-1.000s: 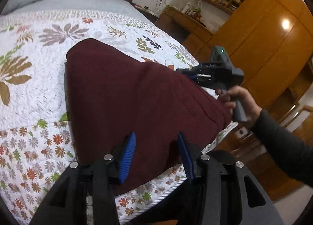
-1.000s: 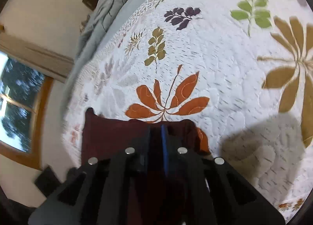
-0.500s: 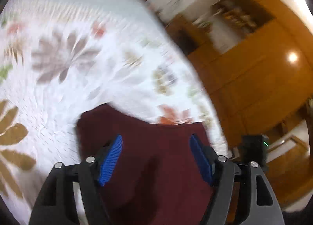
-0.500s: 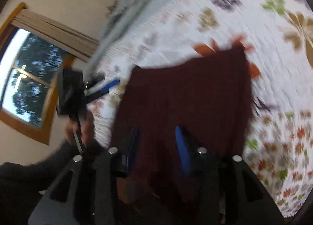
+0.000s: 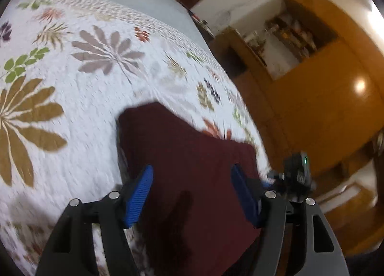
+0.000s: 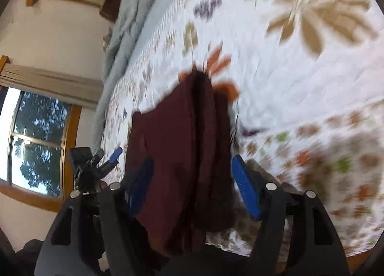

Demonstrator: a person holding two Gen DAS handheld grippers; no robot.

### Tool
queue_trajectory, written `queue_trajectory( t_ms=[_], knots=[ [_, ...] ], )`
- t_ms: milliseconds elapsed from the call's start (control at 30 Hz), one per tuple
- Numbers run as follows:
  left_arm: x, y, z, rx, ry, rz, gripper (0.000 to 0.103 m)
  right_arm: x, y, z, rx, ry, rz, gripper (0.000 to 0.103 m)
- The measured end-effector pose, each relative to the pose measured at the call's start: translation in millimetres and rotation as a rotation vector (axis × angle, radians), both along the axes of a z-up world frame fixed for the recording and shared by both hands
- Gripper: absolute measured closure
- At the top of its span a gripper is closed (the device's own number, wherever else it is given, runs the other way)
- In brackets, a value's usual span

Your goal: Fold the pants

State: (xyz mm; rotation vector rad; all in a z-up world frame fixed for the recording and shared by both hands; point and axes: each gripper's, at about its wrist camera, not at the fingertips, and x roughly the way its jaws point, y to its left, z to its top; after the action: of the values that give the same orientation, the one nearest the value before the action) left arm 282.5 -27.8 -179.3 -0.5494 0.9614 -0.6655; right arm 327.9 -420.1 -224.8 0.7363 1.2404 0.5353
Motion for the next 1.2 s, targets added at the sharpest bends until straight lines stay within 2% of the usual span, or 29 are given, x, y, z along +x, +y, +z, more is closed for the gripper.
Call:
queue_trajectory(
  t_ms=[67,133,200,233,300,333,367,467,533,633,667,733,767,800,833,900,933,967,1000,1033,1067,1133,1167,1200],
  knots=[
    [-7,-8,-16,0.051,0.022,0.007,0.035,5,11,-4,-0.030,-0.018,0.028,0.066],
    [-11,-5,-27,0.014,0.064,0.065,0.035,10,13,6,-0.060,-0.054,0.027,0.077],
    [-16,-4,-29,-0.010,0.068,0.096,0.035,6,11,16,-0.084,-0.090,0.028,0.086],
    [-17,-6,-31,-0.011,0.066,0.101,0.035,5,7,8,-0.095,-0.066,0.014,0.087],
    [-18,-11,-30,0.032,0.053,0.100,0.035,3,-6,-15,-0.109,-0.008,-0.015,0.069],
    [-18,-12,-26,0.067,0.046,0.103,0.035,2,-4,-20,-0.105,-0.013,-0.018,0.069],
    [-18,-12,-14,0.104,0.021,0.119,0.035,0,-3,-16,-0.120,-0.029,-0.009,0.068],
    [-15,-14,20,0.111,-0.082,0.101,0.034,-6,0,12,-0.173,-0.104,-0.032,0.070],
    [-4,-20,34,0.071,-0.111,0.053,0.034,-4,6,35,-0.180,-0.175,-0.048,0.070],
    [36,-31,18,-0.097,0.008,-0.043,0.034,3,38,53,-0.056,-0.239,0.023,0.070],
    [52,-33,3,-0.118,0.066,-0.047,0.034,7,52,47,0.017,-0.216,0.081,0.071],
    [73,-27,-28,-0.164,0.167,-0.044,0.036,8,69,24,0.052,-0.152,0.155,0.073],
    [79,-22,-38,-0.187,0.194,-0.037,0.045,4,71,3,0.031,-0.098,0.189,0.093],
    [86,-15,-48,-0.212,0.231,-0.026,0.063,1,69,-11,-0.001,-0.076,0.197,0.103],
    [88,-10,-55,-0.237,0.259,-0.015,0.077,-3,57,-25,0.010,-0.062,0.185,0.103],
    [89,0,-67,-0.299,0.303,-0.009,0.080,-6,40,-30,0.076,-0.037,0.137,0.103],
    [87,2,-66,-0.302,0.300,-0.011,0.079,-8,36,-26,0.045,-0.045,0.126,0.103],
    [84,3,-61,-0.294,0.286,-0.009,0.074,-10,34,-18,0.034,-0.059,0.128,0.098],
    [80,5,-55,-0.298,0.270,0.000,0.060,-11,33,-10,0.050,-0.071,0.114,0.084],
    [76,7,-47,-0.310,0.250,0.011,0.042,-13,32,-2,0.072,-0.090,0.103,0.078],
    [67,12,-35,-0.325,0.216,0.021,0.038,-19,33,7,0.107,-0.112,0.108,0.072],
    [41,16,-19,-0.395,0.182,-0.009,0.037,-33,44,12,0.159,-0.122,0.166,0.070],
    [33,14,-17,-0.414,0.184,-0.024,0.037,-43,50,10,0.149,-0.120,0.209,0.070],
    [17,10,-19,-0.427,0.191,-0.051,0.037,-48,52,4,0.121,-0.112,0.230,0.077]
  ],
)
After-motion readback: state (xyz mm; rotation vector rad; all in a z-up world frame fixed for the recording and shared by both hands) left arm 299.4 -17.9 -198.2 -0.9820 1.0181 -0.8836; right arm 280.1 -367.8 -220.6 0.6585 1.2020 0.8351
